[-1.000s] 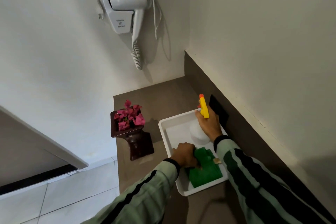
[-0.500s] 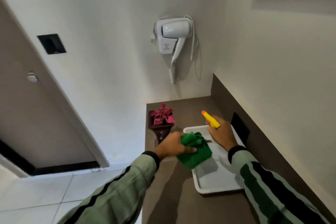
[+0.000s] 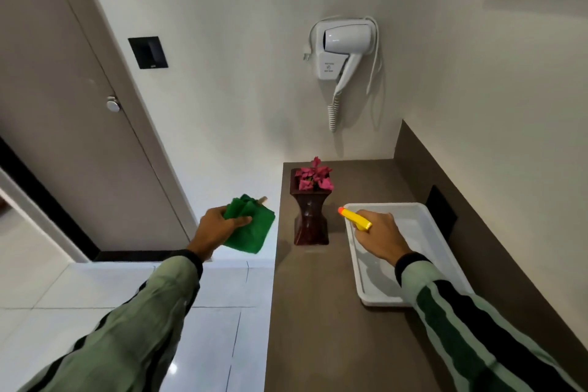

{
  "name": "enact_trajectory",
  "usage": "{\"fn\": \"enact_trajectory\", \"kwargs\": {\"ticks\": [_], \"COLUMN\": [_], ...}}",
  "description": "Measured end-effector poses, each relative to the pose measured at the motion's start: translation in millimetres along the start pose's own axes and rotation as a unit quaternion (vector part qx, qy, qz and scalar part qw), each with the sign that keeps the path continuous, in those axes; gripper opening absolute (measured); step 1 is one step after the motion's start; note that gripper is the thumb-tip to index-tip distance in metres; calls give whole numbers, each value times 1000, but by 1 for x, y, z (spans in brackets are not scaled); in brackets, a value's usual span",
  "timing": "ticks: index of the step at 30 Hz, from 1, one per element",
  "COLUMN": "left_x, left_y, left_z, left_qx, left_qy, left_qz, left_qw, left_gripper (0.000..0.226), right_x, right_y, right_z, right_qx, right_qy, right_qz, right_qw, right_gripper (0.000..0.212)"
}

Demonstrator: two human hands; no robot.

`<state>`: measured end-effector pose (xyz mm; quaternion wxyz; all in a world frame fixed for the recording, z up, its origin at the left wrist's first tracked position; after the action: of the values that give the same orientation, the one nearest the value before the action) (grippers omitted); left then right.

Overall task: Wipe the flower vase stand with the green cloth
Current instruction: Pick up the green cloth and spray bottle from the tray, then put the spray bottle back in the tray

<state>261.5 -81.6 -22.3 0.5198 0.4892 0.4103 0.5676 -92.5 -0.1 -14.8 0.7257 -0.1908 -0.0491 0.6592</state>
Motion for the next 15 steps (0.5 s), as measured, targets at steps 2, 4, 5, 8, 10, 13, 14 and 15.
{"fn": "enact_trajectory", "kwargs": {"ticks": [2, 4, 5, 8, 10, 13, 14, 15], "left_x": [1, 0, 0, -3, -5, -8, -9, -11], "left_y": [-3, -5, -5, -4, -3, -4, -5, -7], "left_z": [14, 24, 26, 26, 21, 10, 7, 2], "left_qx": [44, 75, 81, 86, 90, 98, 96, 94], "left_qy": [38, 58, 62, 60, 51, 31, 25, 18], "left_qz": [-1, 0, 0, 1, 0, 3, 5, 8], "left_qw": [998, 995, 995, 994, 995, 995, 995, 995], "left_gripper": [33, 31, 32, 37, 35, 40, 42, 43], "right_x": [2, 4, 5, 7, 6, -1, -3, -6], "right_y": [-1, -1, 2, 10, 18, 45, 58, 73], "right_z": [-2, -4, -6, -3, 9, 38, 44, 47], "right_qx": [11, 25, 33, 25, 39, 100, 93, 76], "right_qy": [-16, -38, -49, -47, -21, 57, 64, 56], "right_qz": [4, 4, 0, -16, -32, -101, -136, -174], "right_qw": [1000, 999, 998, 998, 998, 988, 984, 980], "right_gripper": [17, 21, 24, 17, 5, 20, 25, 28]}}
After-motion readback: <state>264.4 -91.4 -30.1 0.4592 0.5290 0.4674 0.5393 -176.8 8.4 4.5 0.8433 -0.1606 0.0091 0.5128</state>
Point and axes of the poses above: each hand's wrist, its own x-axis away from the middle knuckle, its own z-axis out of the back of the hand, y = z × x, the point moved 9 cm from there along -x, towards the middle knuckle, and after that the axes turned 15 degrees about x, right-handed, at the moved point
